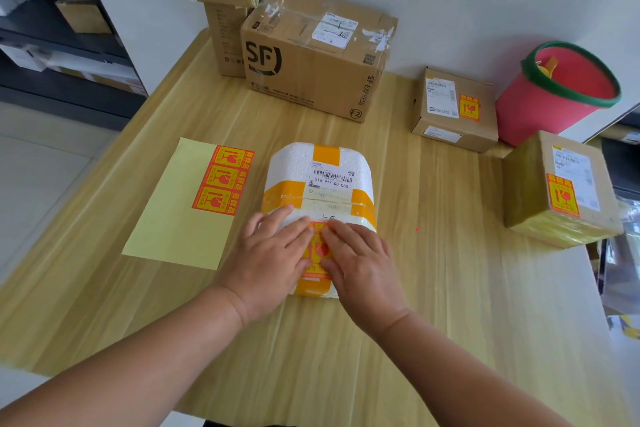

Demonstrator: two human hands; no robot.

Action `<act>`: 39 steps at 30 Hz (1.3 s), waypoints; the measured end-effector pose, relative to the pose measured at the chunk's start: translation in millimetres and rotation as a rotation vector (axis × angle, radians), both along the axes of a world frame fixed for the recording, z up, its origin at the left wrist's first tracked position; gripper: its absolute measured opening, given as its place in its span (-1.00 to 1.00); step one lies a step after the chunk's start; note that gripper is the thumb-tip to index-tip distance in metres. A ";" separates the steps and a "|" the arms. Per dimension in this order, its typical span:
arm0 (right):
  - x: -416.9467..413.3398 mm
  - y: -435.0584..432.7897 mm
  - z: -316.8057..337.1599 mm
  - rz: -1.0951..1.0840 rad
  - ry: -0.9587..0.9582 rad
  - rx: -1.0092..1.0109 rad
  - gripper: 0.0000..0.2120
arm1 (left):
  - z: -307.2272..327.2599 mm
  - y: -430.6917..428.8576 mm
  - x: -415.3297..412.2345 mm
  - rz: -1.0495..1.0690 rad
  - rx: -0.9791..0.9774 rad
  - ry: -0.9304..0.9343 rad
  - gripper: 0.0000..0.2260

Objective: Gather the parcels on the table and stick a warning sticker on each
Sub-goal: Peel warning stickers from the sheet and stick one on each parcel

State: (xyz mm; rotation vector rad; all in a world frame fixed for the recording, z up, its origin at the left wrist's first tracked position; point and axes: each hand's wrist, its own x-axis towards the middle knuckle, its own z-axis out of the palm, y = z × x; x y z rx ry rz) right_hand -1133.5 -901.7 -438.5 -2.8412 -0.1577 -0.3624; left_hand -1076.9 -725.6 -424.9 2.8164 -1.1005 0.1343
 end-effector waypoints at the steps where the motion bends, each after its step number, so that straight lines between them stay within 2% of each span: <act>1: -0.9 0.4 -0.3 -0.011 0.017 -0.021 -0.58 | -0.3 0.7 -0.4 -0.002 0.021 0.012 -0.56; 13: -9.3 3.8 -3.4 -0.008 0.063 -0.101 -0.55 | -9.4 5.6 -2.3 -0.037 0.135 0.088 -0.46; 21: -18.0 13.7 -11.6 0.015 0.061 -0.132 -0.54 | -12.9 2.6 -11.4 -0.054 0.102 0.083 -0.43; 32: -20.0 12.8 -6.8 -0.064 0.102 0.001 -0.49 | -11.3 0.1 -13.9 0.013 0.093 0.139 -0.46; 36: -19.8 8.5 -6.5 -0.032 0.079 -0.006 -0.50 | -8.0 0.9 -13.7 0.017 0.098 0.222 -0.44; 39: -19.3 10.7 -4.5 -0.044 0.063 -0.030 -0.51 | -4.6 3.9 -11.5 0.044 0.032 0.272 -0.41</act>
